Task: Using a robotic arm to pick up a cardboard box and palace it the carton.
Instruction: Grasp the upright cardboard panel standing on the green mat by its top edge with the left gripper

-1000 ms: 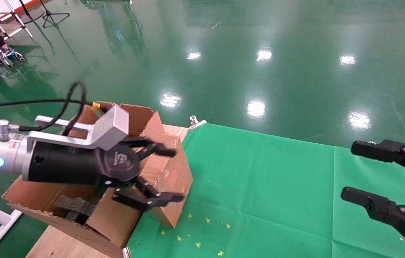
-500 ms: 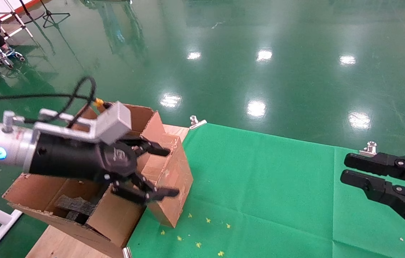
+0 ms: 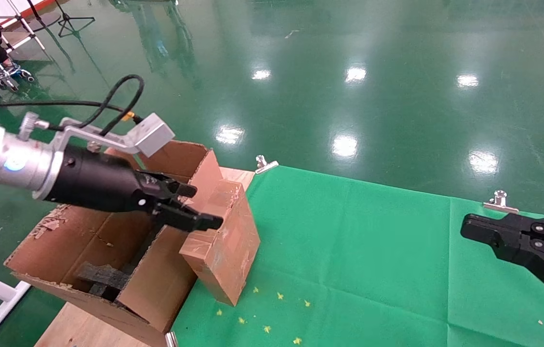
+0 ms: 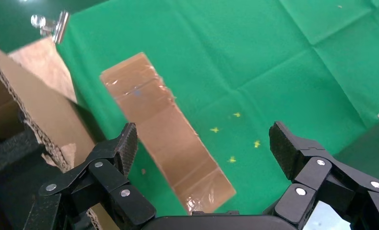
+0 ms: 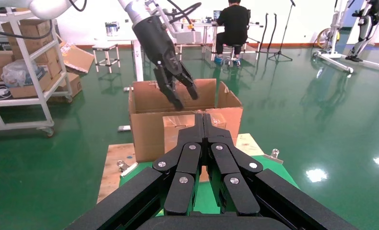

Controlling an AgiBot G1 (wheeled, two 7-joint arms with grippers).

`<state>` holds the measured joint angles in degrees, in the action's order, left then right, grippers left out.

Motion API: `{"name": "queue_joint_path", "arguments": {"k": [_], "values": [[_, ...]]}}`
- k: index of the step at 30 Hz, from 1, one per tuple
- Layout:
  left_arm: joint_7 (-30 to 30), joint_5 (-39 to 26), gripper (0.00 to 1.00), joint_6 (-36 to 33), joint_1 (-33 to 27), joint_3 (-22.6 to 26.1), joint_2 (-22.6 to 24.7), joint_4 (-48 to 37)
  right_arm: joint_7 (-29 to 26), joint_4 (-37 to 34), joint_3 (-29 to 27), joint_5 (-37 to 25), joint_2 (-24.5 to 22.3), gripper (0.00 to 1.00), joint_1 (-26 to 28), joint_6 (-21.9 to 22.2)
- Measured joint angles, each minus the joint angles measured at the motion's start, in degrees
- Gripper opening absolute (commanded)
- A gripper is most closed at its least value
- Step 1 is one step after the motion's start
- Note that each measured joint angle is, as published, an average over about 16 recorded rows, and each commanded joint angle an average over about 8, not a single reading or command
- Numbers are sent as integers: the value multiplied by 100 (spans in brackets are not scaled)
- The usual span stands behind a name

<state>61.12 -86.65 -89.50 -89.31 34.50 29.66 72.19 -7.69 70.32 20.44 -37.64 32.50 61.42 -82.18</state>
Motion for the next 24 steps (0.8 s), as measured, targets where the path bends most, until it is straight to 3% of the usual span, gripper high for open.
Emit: {"name": "queue_joint_path", "arguments": {"k": [6, 18, 19, 24], "values": [[420, -413, 100, -22, -217, 355, 246, -176, 0, 0, 0, 0, 0, 0, 0, 0], [591, -903, 100, 58, -371, 860, 732, -631, 0, 0, 0, 0, 0, 0, 0, 0], [595, -931, 100, 63, -381, 888, 770, -662, 0, 0, 0, 0, 0, 5, 0, 0], [634, -1064, 100, 71, -432, 1013, 942, -776, 0, 0, 0, 0, 0, 68, 0, 0]]}}
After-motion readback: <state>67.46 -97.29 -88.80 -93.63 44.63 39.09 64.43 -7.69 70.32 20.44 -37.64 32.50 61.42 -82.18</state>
